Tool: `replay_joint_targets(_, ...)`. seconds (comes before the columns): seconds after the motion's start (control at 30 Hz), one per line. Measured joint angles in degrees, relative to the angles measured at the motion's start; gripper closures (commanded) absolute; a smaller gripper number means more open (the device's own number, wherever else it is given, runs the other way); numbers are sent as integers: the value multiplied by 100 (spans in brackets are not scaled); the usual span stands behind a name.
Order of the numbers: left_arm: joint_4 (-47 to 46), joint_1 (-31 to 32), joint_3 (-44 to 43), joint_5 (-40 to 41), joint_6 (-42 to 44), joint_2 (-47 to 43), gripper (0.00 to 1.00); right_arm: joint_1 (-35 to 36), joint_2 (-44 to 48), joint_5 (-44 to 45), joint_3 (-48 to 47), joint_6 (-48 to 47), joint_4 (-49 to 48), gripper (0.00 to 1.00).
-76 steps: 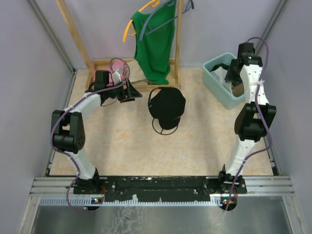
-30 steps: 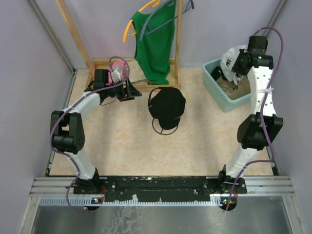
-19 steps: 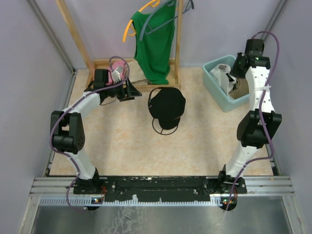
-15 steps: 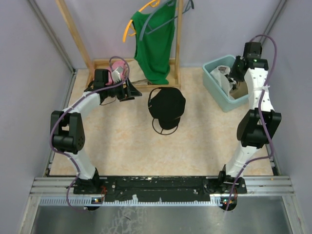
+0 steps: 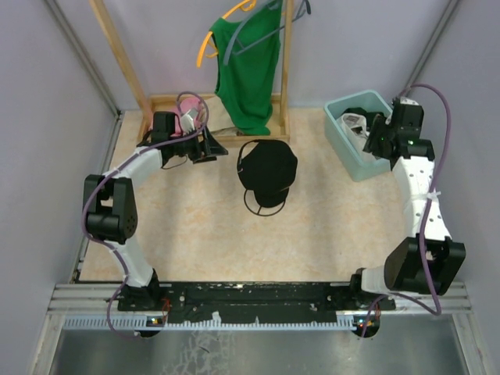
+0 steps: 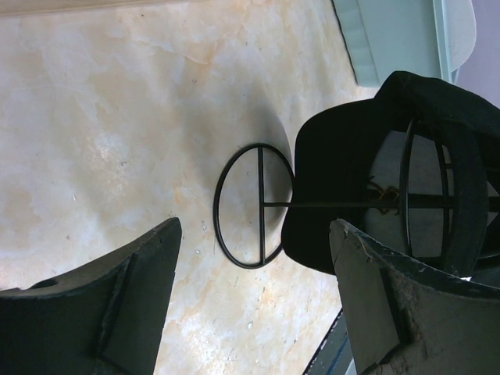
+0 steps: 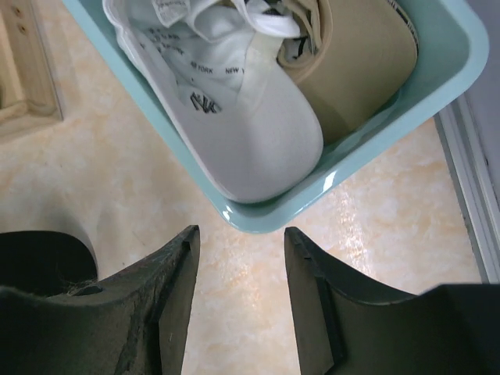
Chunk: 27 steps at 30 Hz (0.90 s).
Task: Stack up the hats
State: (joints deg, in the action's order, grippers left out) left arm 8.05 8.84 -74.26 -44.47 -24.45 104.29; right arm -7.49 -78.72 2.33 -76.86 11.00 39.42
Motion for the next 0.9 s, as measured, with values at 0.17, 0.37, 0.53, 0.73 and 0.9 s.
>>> replay_joint_targets(0.17,-9,0,0,-15,-13,70,18,20,-20,-11,0,-4,-214,52)
replay_joint_targets(0.37,-13,0,0,-13,-13,70,18,20,-542,-138,-55,22,-365,54)
replay_joint_targets(0.53,-4,0,-2,22,7,70,17,24,-1167,-310,-365,120,-385,54)
replay_joint_targets(0.73,42,-28,-2,70,15,52,17,35,-1386,-444,-577,219,-472,64)
replay_joint_targets(0.9,125,-37,-11,101,39,39,18,37,-1672,-562,-664,317,-614,74)
